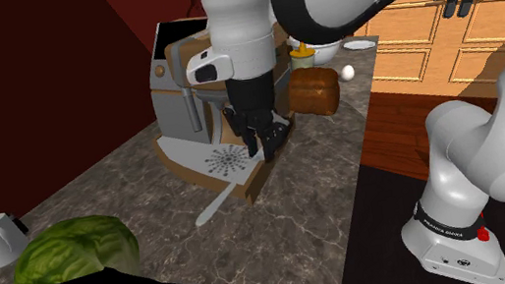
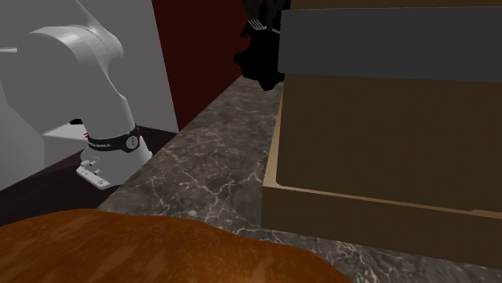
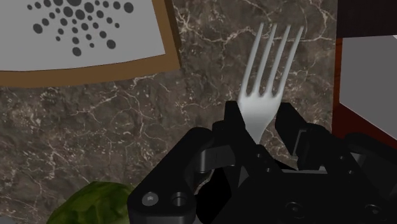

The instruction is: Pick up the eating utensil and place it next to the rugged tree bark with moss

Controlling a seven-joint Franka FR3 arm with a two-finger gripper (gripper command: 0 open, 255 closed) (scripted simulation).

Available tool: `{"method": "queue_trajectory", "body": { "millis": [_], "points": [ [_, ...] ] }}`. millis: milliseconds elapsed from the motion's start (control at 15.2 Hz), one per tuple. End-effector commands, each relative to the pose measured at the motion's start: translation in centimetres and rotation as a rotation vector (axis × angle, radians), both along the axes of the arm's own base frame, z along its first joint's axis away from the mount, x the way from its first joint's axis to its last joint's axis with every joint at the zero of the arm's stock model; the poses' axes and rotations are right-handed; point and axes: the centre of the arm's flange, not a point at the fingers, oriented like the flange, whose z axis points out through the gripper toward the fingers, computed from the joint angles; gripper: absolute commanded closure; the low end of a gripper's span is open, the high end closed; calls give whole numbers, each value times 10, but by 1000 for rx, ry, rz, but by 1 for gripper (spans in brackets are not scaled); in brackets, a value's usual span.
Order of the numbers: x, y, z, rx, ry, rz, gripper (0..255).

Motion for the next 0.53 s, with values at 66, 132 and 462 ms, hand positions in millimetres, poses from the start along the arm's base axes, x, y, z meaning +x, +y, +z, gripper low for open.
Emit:
{"method": "queue_trajectory", "body": {
  "millis": [66,132,462],
  "points": [
    [1,0,-16,0,0,0,255],
    [1,0,-21,0,0,0,255],
    [1,0,-48,0,0,0,255]
  ]
}}
